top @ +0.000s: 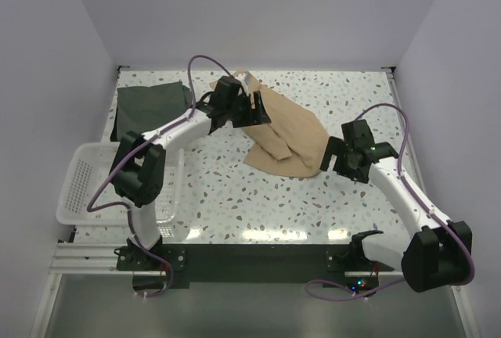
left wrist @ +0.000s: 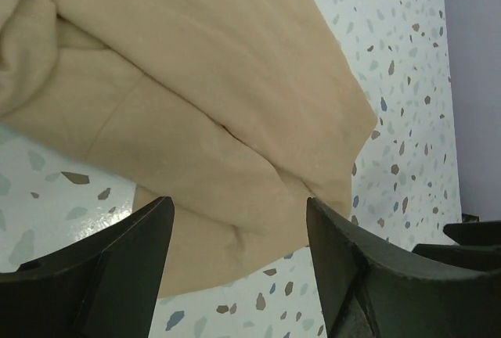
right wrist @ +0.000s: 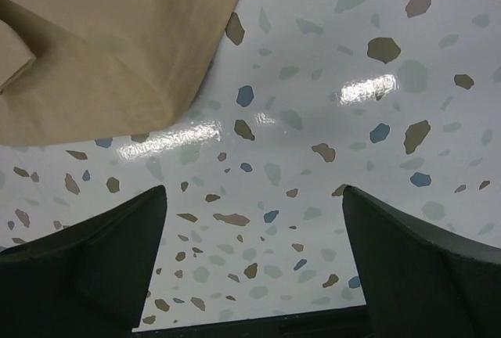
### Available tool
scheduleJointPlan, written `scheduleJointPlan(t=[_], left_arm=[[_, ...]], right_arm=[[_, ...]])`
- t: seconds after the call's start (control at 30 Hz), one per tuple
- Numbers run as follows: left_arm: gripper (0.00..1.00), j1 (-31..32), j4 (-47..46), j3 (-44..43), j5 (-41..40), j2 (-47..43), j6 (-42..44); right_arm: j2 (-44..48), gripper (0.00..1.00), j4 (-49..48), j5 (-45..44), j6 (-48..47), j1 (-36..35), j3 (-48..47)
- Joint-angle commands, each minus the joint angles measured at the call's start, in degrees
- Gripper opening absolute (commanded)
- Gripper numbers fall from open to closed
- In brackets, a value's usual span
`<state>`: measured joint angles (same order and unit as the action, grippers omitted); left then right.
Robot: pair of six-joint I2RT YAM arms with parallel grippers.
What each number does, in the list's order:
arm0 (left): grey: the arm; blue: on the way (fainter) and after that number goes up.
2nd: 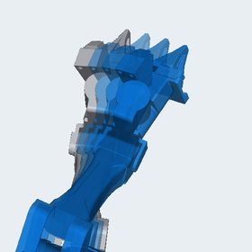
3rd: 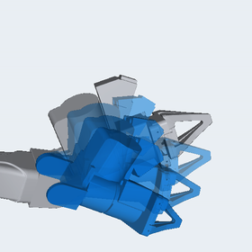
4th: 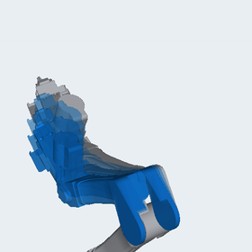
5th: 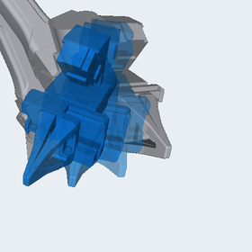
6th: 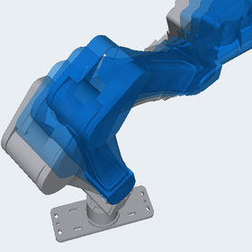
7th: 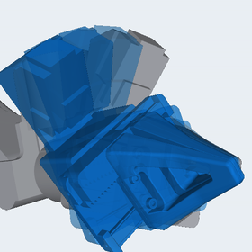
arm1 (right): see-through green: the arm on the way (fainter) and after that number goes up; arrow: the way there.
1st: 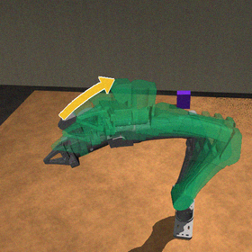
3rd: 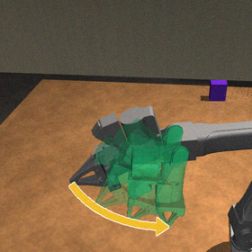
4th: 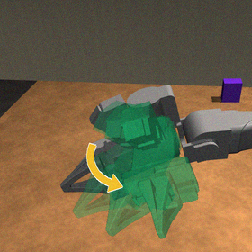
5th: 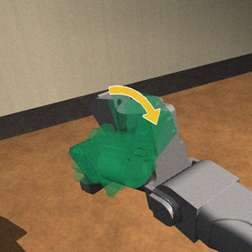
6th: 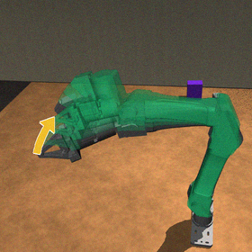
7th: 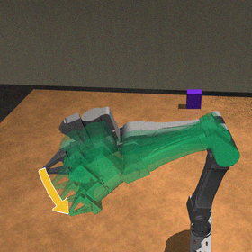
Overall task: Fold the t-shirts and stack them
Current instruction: Move the tshirt to the center of the board, then flatten the tshirt out
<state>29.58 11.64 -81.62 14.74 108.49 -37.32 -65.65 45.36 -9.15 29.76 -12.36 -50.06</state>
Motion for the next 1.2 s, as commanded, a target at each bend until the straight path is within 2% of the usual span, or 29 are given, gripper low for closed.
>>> scheduleJointPlan(t=[0.0, 0.13, 0.27, 0.4, 0.5, 0.63, 0.8, 1.0, 1.17], left_arm=[[0.73, 2.66, -1.53, -1.6, -1.82, -3.47, 2.6], [0.7, 7.84, 1.53, -5.2, -2.43, 0.75, 4.88], [0.65, 11.19, 5.93, -12.57, -3.05, 6.46, 7.61], [0.58, 14.18, 11.29, -19.17, -4.02, 12.88, 10.16], [0.57, 16.46, 16.82, -22.96, -6.47, 16.4, 11.83], [0.56, 17.87, 21.31, -23.32, -10.69, 17.72, 12.97], [0.55, 19.37, 22.11, -22.44, -13.51, 18.78, 14.2], [0.55, 19.81, 19.66, -21.3, -14.57, 19.48, 15.43], [0.5, 20.34, 17.11, -21.12, -17.02, 19.83, 16.84]], right_arm=[[-1.85, 0.97, -3.26, 2.38, 1.62, 0.06, 0.49], [-5.71, 0.96, -4.49, 1.41, 1.36, 0.06, -0.47], [-8.61, 0.96, -4.58, 1.41, 1.62, 0.49, -2.66], [-9.59, 0.95, -3.79, 0.8, 2.58, 1.2, -3.46], [-8.89, 0.95, -3.27, 0.45, 3.55, 2.07, -3.64], [-7.48, 0.95, -3.35, 1.15, 4.43, 4.18, -3.2], [-6.69, 0.95, -3.88, 3.34, 5.31, 5.68, -2.15], [-6.69, 0.95, -4.14, 4.58, 5.66, 6.38, -1.44], [-6.51, 0.95, -4.23, 5.28, 5.75, 6.56, -1.35]])
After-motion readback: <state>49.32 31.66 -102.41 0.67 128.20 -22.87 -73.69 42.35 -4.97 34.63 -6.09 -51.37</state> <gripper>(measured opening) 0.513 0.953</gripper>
